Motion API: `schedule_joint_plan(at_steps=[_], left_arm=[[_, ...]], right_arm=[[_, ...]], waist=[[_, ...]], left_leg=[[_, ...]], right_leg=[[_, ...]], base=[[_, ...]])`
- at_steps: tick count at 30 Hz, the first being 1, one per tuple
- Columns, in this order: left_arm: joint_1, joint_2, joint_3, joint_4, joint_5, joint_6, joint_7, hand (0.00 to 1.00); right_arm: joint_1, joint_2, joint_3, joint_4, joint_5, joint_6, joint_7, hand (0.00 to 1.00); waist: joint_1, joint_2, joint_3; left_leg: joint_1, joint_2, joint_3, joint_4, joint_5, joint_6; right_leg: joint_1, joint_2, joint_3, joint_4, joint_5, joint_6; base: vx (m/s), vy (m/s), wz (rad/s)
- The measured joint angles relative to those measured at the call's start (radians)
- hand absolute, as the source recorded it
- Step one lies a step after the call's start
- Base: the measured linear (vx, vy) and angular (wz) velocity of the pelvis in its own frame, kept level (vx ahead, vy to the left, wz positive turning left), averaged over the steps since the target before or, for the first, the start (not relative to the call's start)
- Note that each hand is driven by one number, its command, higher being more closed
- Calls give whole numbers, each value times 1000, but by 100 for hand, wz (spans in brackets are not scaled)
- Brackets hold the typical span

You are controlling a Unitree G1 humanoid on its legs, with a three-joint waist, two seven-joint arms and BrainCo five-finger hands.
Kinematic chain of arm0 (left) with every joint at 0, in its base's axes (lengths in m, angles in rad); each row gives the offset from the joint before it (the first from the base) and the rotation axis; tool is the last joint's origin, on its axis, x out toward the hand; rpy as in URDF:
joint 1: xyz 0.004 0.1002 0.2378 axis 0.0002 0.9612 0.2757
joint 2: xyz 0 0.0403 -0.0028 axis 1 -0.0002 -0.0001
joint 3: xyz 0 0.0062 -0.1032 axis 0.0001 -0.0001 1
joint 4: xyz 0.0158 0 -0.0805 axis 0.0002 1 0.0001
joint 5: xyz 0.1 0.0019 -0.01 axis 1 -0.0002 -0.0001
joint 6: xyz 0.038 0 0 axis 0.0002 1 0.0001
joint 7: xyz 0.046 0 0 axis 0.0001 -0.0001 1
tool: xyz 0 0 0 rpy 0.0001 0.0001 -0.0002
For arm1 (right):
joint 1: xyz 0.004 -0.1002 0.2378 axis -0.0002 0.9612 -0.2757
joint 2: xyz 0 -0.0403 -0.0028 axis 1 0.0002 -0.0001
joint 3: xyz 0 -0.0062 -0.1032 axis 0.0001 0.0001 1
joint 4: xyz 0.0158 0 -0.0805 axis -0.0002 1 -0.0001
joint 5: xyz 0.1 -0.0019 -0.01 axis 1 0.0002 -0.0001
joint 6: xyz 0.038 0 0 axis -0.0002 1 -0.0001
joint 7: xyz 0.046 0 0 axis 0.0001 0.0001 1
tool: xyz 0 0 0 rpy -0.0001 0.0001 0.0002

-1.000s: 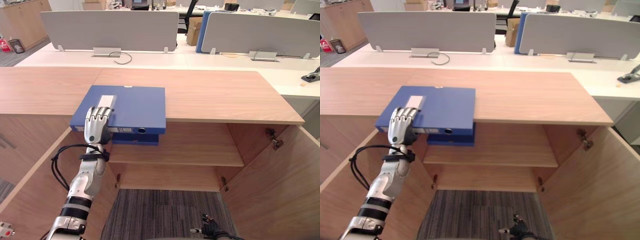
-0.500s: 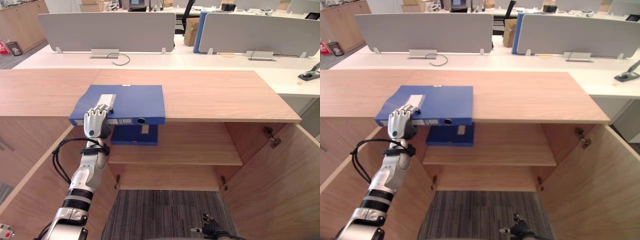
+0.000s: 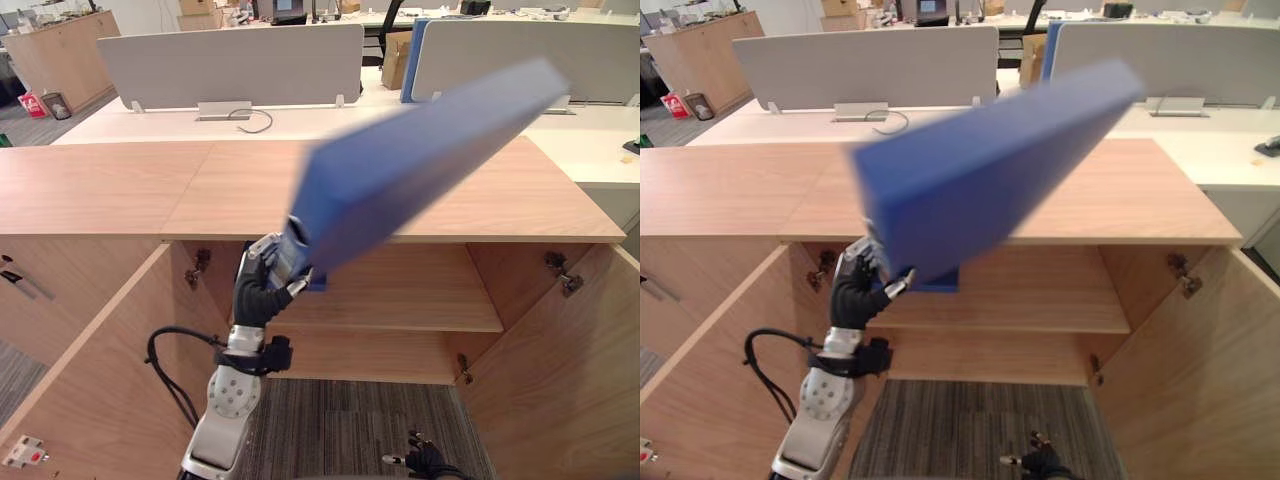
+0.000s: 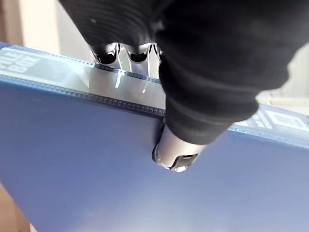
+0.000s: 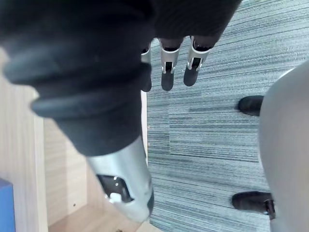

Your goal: Walk over to the cabinet, pick up the folder, carry it to the office cabinet, place the folder inside the office cabinet, then close the office cabinet door

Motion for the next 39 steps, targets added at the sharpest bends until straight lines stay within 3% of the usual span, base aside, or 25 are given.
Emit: schedule_joint_plan(at_steps=[2, 5, 13, 15, 19, 27, 34, 36, 37, 39], left_arm=[[72, 2, -9, -38, -185, 4, -60, 100], [142, -2, 50, -108, -302, 3, -69, 100], [197, -21, 162, -113, -403, 17, -85, 100], [209, -20, 169, -113, -402, 28, -106, 100], [220, -17, 193, -113, -401, 43, -138, 100], [243, 2, 202, -113, -359, 46, -139, 100], [250, 52, 166, -112, -341, 52, -148, 100], [251, 66, 152, -112, -341, 52, -149, 100], [251, 78, 135, -111, -341, 52, -151, 100], [257, 92, 131, -108, -344, 52, -154, 100]], right_arm=[[-55, 1, 9, -176, 86, 0, -48, 0], [-38, 9, 34, -536, 85, -29, -77, 0], [56, 3, -38, -1071, 118, -84, -82, 0], [54, -15, -59, -1177, 145, -118, -62, 0], [3, -101, -62, -1267, 249, -154, -13, 0], [-202, -348, 1, -1266, 522, -156, 92, 0], [-335, -493, 224, -1211, 740, -146, 202, 0], [-358, -531, 308, -1199, 787, -131, 224, 0], [-389, -584, 406, -1197, 838, -108, 250, 0], [-421, -652, 484, -1194, 880, -80, 267, 0]], waist=[[17, -4, 2], [25, -4, -1], [5, -17, 6], [3, -21, 8], [2, -24, 10], [4, -24, 10], [12, -25, 10], [13, -25, 10], [13, -24, 10], [20, -25, 10]], left_leg=[[-1, 0, -9, 0, 2, 1], [-33, 0, -18, 1, 13, 3], [-34, -1, -28, 1, 15, 3], [-32, -1, -28, 1, 15, 3], [-30, -1, -26, 1, 15, 3], [-31, -1, -26, 1, 15, 3], [-31, 0, -26, 1, 15, 3], [-31, 0, -26, 1, 15, 3], [-32, 0, -26, 1, 15, 3], [-33, 0, -26, 1, 15, 3]], right_leg=[[-5, 0, -4, 5, 0, 1], [-36, 0, -12, 14, 0, 1], [-33, -1, -18, 16, 0, 1], [-33, -1, -16, 18, -1, 1], [-35, -1, -12, 23, -1, 1], [-37, 0, -11, 23, 0, 1], [-37, 0, -11, 25, 0, 1], [-38, 0, -11, 25, 0, 1], [-38, 0, -11, 25, 0, 2], [-39, 0, -11, 25, 0, 2]], base=[[-62, -3, 10], [-23, -2, 10], [-4, 0, 4], [-18, 1, -1], [-23, 6, -2], [0, 0, 0], [0, 0, 0], [0, 0, 0], [0, 0, 0], [0, 0, 0]])
